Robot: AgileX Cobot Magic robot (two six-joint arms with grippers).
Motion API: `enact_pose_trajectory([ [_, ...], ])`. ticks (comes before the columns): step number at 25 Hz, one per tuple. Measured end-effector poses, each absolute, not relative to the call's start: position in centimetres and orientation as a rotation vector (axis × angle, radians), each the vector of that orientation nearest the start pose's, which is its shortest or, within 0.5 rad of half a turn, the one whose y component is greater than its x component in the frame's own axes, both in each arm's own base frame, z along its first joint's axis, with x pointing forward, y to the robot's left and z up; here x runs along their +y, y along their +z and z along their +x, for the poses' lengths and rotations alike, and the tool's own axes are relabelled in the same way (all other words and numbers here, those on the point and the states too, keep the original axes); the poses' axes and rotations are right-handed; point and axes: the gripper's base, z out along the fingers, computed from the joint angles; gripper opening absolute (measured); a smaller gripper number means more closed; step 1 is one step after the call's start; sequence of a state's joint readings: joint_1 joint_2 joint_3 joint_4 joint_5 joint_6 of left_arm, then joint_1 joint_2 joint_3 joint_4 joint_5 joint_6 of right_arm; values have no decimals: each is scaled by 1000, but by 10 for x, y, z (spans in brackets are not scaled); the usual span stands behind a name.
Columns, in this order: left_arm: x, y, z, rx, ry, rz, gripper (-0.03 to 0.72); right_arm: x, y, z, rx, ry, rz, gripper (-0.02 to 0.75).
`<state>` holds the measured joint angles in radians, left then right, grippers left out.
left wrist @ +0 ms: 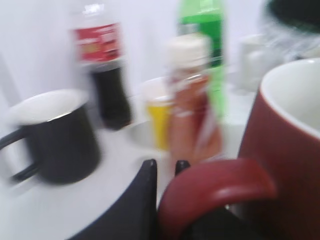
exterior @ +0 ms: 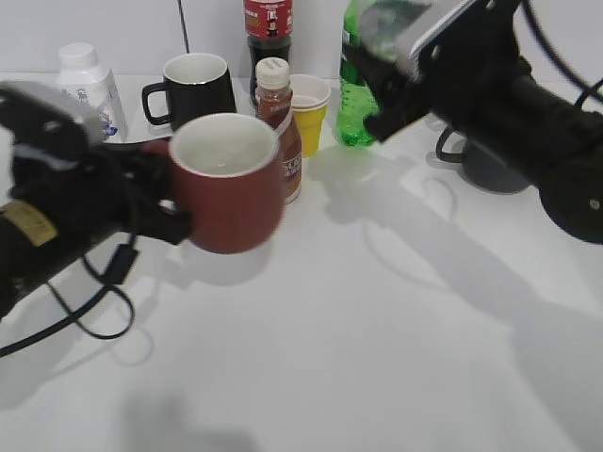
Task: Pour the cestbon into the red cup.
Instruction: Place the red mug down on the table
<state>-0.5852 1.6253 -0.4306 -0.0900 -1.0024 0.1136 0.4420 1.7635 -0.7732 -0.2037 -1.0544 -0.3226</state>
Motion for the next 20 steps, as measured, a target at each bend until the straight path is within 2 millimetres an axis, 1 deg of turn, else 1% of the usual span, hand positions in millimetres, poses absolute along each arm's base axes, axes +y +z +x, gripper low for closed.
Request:
enact_pose_trajectory([
  [3, -129, 173, 235, 1649, -253, 391, 73, 161, 226, 318, 1277, 178, -604, 465],
  [7, -106, 174, 245, 1654, -165, 286, 73, 153, 221, 323, 1390, 165, -493, 465],
  [9, -95, 174, 253, 1649, -126, 242, 73, 151, 217, 325, 1439, 158, -471, 465],
  [12, -82, 171, 267, 1650, -78, 198, 73, 150, 214, 326, 1460, 157, -459, 465],
  [15, -76, 164, 283, 1664, -47, 174, 73, 151, 206, 327, 1480, 156, -460, 465],
  [18, -77, 154, 297, 1685, -35, 169, 73, 151, 195, 330, 1511, 154, -465, 465],
  [20, -79, 147, 307, 1694, -31, 170, 73, 152, 191, 330, 1521, 153, -466, 465],
])
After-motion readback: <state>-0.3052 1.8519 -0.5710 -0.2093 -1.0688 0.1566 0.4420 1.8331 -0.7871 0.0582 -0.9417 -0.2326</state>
